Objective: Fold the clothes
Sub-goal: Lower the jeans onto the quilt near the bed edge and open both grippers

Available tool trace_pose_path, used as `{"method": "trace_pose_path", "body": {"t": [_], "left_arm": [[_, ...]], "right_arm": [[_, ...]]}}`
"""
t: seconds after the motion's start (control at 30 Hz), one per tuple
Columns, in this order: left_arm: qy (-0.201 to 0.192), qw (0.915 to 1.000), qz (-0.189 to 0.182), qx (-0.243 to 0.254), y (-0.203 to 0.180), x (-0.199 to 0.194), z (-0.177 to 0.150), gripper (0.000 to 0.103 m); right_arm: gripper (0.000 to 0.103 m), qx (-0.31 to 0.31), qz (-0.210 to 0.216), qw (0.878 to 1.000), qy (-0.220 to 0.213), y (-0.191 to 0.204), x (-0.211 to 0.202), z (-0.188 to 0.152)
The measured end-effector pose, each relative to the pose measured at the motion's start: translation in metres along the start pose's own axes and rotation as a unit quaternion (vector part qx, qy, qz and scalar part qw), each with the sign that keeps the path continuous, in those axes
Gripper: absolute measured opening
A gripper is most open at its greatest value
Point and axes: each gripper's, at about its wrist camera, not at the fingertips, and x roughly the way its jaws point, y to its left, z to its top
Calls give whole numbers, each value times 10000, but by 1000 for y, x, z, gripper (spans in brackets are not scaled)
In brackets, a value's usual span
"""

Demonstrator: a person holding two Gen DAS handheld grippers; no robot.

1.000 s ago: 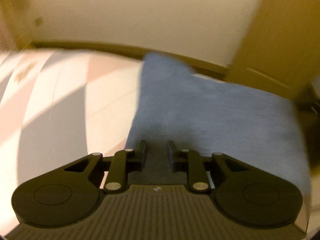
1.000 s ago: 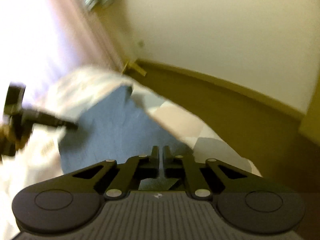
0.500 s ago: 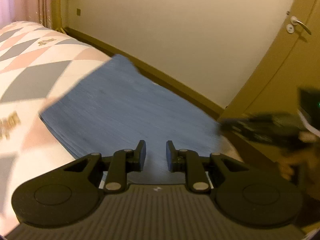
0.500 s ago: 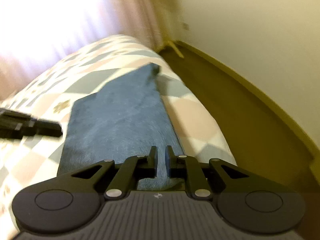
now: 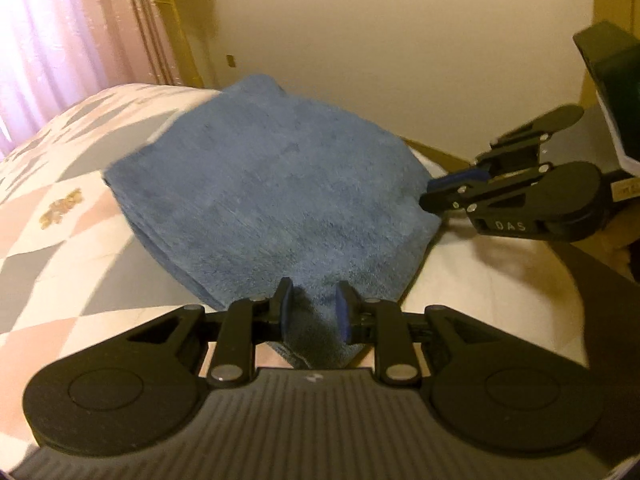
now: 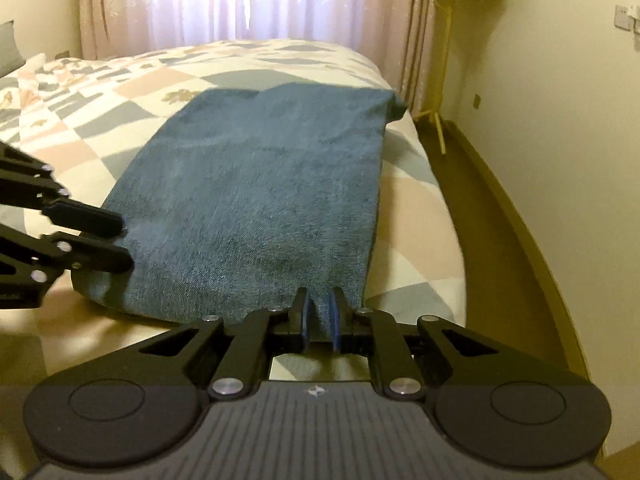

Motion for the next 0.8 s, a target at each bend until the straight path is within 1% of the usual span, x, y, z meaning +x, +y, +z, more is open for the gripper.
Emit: {"method": "trace_pose_path", "body": {"t": [0.07,0.13,0.17,0.2,0.27,0.3,0.37,0.43,0.5,0.53,0.57,0.6,0.67,0.7,0.73,0.77,0.8], "left_arm": [[-136,9998,94,-74,0,-14,3,17],[-236,9995,194,-111,0,-25,4,17],[-204,9995,215,-140,0,-24,4,18],[-79,9996,206,-162,0,-18,2,19],[158,9995,228,-145,-3,-5,-6,21],[146,9995,242,-153,-5,-4,-7,22],[121,9994,263,-188,-7,-2,-8,22],[18,9987,227,-455,-1,-16,1,20],[-131,9970,251,-715,7,-31,8,19],[-181,9961,281,-821,12,-36,11,19],[-165,9953,284,-910,17,-36,14,19],[-61,9951,265,-954,20,-32,15,19],[327,9943,263,-976,22,-11,13,20],[451,9937,264,-992,21,-1,11,20],[481,9931,265,-1039,21,5,9,20],[509,9924,270,-1090,20,10,8,20],[533,9914,283,-1158,21,12,8,20]], "right_arm": [[14,131,39,9997,-210,0,-18,10],[15,196,92,9989,-421,0,-25,19],[19,207,135,9985,-480,1,-23,23],[24,213,185,9985,-477,3,-18,25],[25,161,220,9994,-223,4,4,19],[25,111,213,9996,-149,5,13,15],[25,108,271,9995,-132,3,12,13],[25,186,334,9993,32,-1,7,22],[25,431,446,9981,0,-7,-4,35],[25,568,484,9972,-88,-10,-7,41],[25,657,489,9965,-165,-12,-9,47],[25,702,491,9962,-179,-13,-10,50],[26,723,443,9964,5,-11,2,47],[28,730,415,9964,110,-10,8,44],[28,690,389,9967,154,-9,13,38],[32,624,357,9973,138,-9,16,31],[33,634,354,9973,114,-9,17,27]]}}
